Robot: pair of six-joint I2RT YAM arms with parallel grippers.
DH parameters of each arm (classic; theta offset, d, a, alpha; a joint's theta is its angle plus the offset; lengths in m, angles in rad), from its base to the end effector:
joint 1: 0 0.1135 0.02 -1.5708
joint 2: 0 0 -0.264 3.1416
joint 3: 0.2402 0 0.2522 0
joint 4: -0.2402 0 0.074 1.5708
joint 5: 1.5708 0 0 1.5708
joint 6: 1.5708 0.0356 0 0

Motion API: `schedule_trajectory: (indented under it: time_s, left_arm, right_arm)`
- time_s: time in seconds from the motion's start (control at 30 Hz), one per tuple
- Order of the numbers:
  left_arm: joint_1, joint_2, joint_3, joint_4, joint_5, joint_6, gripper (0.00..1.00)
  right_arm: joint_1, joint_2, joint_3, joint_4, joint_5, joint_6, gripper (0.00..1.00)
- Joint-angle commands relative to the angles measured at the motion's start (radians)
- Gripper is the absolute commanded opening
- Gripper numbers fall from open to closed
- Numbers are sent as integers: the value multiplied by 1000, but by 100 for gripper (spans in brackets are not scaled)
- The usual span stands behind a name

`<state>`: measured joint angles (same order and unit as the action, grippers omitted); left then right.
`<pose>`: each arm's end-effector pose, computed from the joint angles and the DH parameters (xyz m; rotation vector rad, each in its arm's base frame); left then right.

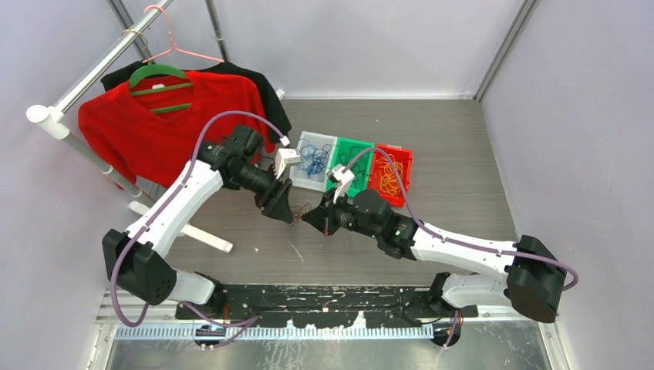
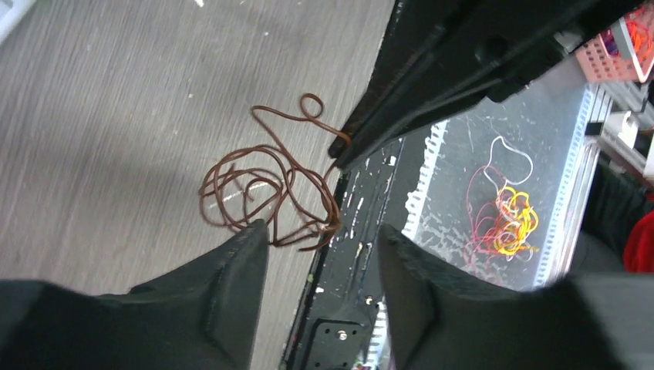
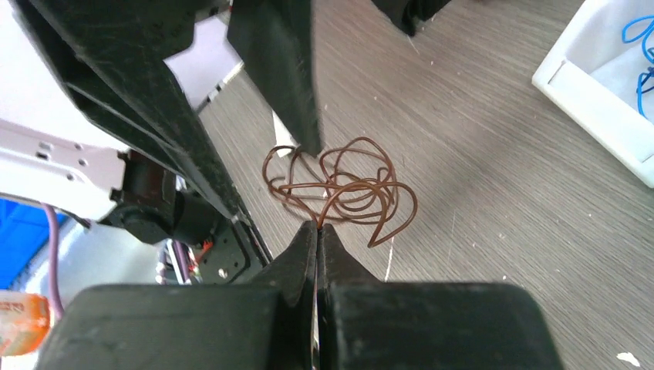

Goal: Untangle the cables

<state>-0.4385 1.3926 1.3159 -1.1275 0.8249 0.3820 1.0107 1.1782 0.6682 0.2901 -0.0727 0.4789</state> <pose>0.2218 -0.1329 0.3227 1.2207 2.2821 -1.1418 0.1407 0.2292 0.2663 -0.5634 1.8541 1.1036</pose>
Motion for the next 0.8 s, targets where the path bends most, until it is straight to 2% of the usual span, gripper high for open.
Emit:
schedule_trajectory:
  time_s: [0.0, 0.07, 0.13, 0.2, 0.43, 0.77]
  left_arm:
    - [-4, -30, 15, -16, 114, 16, 43]
    - [-3, -34, 28, -26, 88, 16, 23]
    - [-3, -41, 40, -19, 38, 1, 7]
    - [-2, -51, 51, -9, -31, -22, 1]
    - [-1, -76, 103, -8, -199, -57, 0]
    - [-2, -112, 159, -25, -270, -47, 0]
  right_arm:
    - [-30, -28, -13, 126, -1, 77, 1]
    - [-47, -29, -34, 144, 1, 102, 1]
    - [-65, -30, -43, 138, 5, 121, 1]
    - [-76, -37, -49, 124, 19, 128, 1]
    - [-83, -102, -75, 30, 132, 112, 1]
    - [-89, -185, -132, -22, 186, 113, 1]
